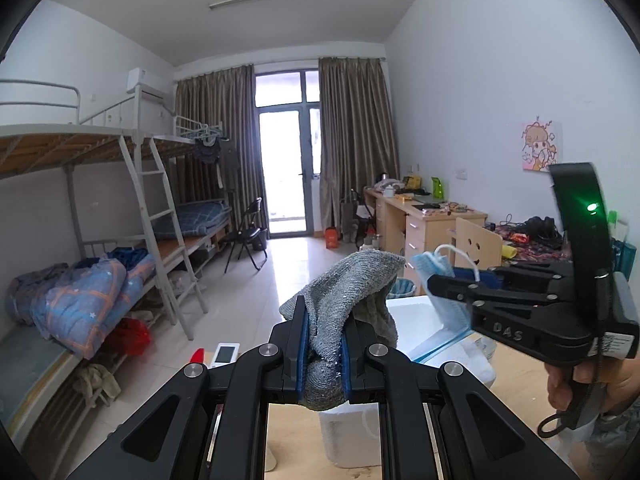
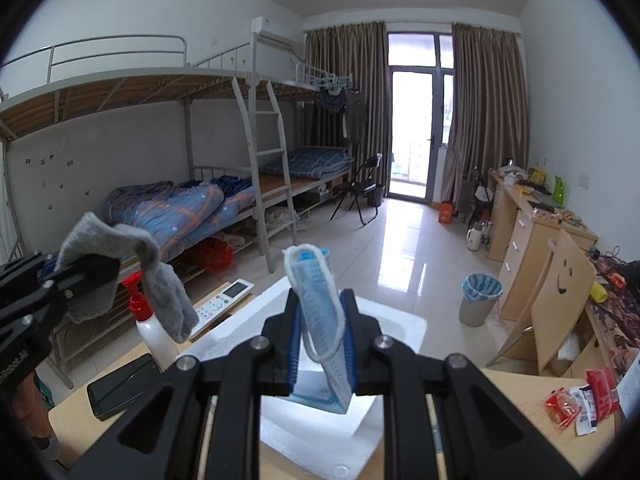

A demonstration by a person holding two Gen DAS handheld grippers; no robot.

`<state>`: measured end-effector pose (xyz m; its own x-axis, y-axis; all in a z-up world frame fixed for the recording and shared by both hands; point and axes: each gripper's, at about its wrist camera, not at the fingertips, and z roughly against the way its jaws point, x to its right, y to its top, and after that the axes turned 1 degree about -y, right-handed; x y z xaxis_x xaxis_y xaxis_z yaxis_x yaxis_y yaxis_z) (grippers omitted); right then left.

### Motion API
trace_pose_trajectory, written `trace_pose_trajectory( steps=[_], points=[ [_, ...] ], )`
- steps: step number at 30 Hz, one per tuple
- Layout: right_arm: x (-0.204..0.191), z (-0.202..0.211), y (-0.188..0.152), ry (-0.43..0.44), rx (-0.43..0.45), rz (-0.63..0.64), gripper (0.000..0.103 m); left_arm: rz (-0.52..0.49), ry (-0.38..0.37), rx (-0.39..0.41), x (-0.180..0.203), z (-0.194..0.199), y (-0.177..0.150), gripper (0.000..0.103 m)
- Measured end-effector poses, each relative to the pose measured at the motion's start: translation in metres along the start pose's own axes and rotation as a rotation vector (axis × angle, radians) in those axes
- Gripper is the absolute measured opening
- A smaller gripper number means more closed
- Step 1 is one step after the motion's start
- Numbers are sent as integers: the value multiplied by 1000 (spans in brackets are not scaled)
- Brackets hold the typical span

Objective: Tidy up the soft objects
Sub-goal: 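Carry the sock and mask in both grippers toward the white foam box, then open the right gripper to drop the mask while the left drops the sock into the box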

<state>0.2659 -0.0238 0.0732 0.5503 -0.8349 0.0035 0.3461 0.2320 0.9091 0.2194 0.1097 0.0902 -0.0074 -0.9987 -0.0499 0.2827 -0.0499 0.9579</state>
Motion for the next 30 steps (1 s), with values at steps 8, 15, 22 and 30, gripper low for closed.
trace_pose_trajectory(
  steps=[8, 15, 22, 30],
  points=[
    [1, -15, -2, -8, -45, 1, 22, 13, 14, -19, 4, -2, 0, 14],
    [-2, -25, -3, -1, -77, -10, 61, 15, 27, -21, 7, -1, 4, 14],
    [3, -10, 0, -13, -54, -26, 86, 15, 29, -30, 9, 0, 4, 14],
    [4, 16, 1, -41, -4, -23, 103, 10, 12, -39, 12, -3, 7, 14]
  ],
)
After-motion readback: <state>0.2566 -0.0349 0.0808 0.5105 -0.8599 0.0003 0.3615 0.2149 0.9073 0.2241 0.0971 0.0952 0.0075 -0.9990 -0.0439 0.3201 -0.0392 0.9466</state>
